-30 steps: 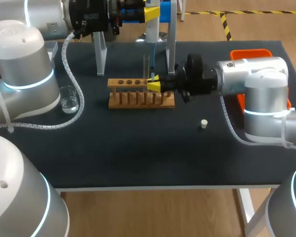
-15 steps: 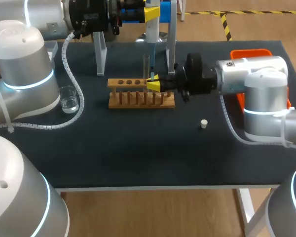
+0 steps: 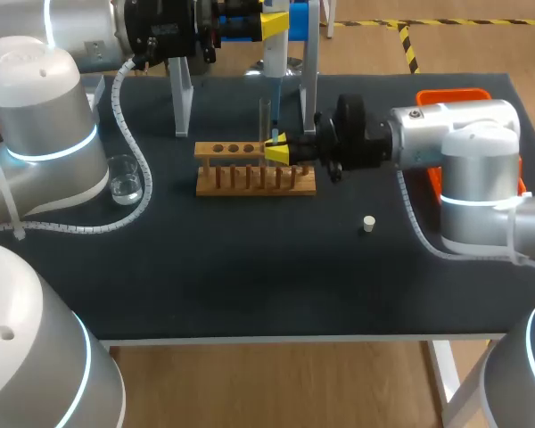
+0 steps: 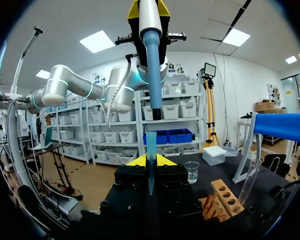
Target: Invert the test tube, pick up the pipette, mount the tip to pipette, aspirate from beaker and dispense into the tube, eject the tip, return the pipette, and cap with the stopper.
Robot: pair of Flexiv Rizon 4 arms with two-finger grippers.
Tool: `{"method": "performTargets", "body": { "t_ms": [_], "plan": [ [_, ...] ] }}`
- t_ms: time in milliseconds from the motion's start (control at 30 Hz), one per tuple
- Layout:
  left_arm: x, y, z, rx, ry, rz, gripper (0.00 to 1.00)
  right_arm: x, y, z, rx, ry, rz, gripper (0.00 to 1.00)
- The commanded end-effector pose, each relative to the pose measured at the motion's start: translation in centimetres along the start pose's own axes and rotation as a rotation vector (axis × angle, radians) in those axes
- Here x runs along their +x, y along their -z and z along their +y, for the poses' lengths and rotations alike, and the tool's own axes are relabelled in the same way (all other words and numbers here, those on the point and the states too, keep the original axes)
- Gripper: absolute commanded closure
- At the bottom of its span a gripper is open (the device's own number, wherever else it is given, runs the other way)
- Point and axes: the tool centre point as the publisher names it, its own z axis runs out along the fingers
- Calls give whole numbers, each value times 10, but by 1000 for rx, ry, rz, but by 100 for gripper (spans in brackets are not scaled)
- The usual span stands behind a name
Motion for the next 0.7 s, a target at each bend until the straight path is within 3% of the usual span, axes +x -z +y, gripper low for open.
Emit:
{"method": "performTargets", "body": {
  "t_ms": [33, 700],
  "plan": [
    [-1, 0, -1, -1, 1, 2, 100, -1, 1, 1, 2, 1, 0, 100],
    [-1, 0, -1, -1, 1, 2, 100, -4, 0, 6, 0, 5, -1, 100]
  ]
}}
